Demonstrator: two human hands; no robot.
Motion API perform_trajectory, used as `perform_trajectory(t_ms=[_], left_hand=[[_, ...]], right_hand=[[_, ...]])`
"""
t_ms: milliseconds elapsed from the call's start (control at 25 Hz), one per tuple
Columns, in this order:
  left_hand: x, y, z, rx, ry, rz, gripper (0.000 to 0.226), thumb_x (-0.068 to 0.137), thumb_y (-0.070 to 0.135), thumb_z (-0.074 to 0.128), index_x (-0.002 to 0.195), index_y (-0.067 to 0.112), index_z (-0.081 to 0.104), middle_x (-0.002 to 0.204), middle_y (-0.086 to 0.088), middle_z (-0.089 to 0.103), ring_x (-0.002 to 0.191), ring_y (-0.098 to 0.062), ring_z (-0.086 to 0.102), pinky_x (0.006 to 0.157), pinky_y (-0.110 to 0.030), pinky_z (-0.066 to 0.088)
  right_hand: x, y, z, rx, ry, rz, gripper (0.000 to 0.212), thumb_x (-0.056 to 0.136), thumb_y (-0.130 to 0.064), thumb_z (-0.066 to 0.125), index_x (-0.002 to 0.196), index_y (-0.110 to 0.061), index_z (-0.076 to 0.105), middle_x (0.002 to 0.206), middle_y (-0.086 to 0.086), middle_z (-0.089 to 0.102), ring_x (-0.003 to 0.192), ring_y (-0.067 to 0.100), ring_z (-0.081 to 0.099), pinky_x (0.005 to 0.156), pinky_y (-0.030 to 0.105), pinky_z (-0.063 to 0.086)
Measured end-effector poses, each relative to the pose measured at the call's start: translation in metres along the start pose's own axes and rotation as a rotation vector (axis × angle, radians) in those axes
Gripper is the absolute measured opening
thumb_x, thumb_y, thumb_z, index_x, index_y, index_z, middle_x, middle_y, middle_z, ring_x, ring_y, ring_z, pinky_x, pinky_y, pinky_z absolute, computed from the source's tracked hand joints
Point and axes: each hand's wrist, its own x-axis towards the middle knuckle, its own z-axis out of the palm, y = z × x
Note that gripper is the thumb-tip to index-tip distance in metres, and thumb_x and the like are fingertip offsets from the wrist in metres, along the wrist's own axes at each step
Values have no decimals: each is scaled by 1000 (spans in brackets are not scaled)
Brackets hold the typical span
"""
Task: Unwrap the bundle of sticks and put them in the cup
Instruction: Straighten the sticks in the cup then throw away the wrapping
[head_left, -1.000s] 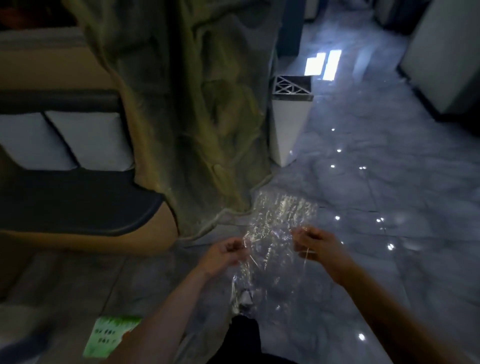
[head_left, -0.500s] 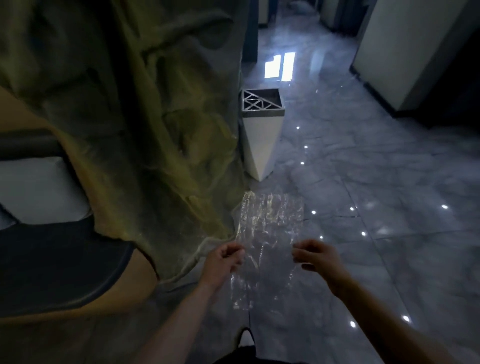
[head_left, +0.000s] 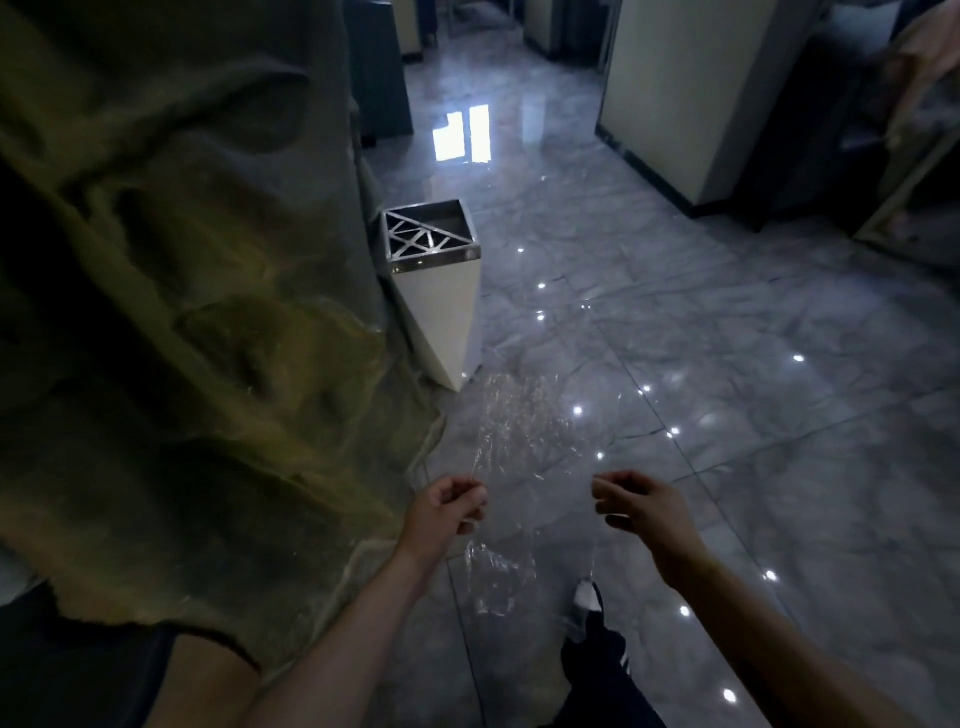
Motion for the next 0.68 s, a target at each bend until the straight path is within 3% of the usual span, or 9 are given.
perform_trajectory(t_ms=[240, 680], left_hand=[[86, 46, 69, 75, 22, 15, 16, 86, 2, 67, 79, 17, 67, 70, -1, 64, 60, -13, 59, 59, -23, 47], [205, 123, 145, -18, 17, -19, 13, 88, 3, 64, 88, 14, 69, 75, -1, 68, 65, -13, 62, 64, -26, 50]], right_hand=[[95, -49, -53, 3, 16, 1, 8, 86, -18, 69, 91, -12, 72, 84, 7, 74, 73, 18, 68, 70, 32, 55], [232, -125, -108, -35, -40, -25, 14, 88, -18, 67, 101, -19, 70, 95, 5, 73, 84, 20, 69, 69, 26, 52]])
